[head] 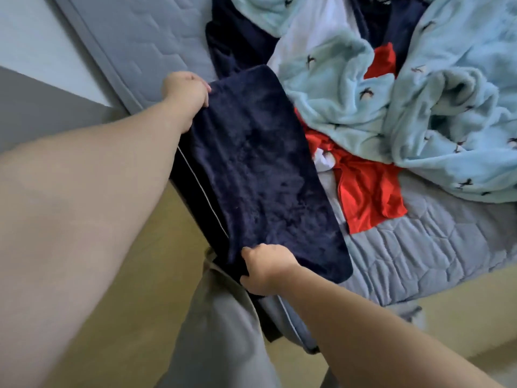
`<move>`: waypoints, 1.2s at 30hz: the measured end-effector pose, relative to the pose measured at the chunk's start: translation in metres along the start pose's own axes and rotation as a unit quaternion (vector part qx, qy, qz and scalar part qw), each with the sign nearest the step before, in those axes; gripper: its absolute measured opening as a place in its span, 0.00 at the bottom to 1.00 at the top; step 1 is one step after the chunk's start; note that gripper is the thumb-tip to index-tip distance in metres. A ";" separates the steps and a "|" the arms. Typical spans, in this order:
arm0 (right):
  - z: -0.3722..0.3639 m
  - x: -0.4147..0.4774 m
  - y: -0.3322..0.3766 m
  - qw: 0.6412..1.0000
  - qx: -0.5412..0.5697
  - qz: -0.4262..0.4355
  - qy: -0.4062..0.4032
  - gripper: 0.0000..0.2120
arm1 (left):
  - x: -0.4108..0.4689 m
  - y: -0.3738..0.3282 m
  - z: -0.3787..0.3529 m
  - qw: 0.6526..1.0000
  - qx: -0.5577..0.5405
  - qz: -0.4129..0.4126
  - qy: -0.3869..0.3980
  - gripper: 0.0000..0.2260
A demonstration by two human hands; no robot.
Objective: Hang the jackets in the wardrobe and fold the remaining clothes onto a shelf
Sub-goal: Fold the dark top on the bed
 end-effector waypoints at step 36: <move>0.134 0.135 -0.044 0.950 0.002 -0.195 -0.244 0.21 | -0.051 0.279 -0.041 0.961 -0.163 0.225 -0.014 0.20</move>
Point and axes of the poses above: each hand's wrist, its own x-axis towards the middle knuckle, its own z-axis out of the back of the hand, y = z × x, the point moved 5 cm from there along x, towards the middle knuckle, and after that the axes turned 2 degrees about y, right-handed, at the moved point
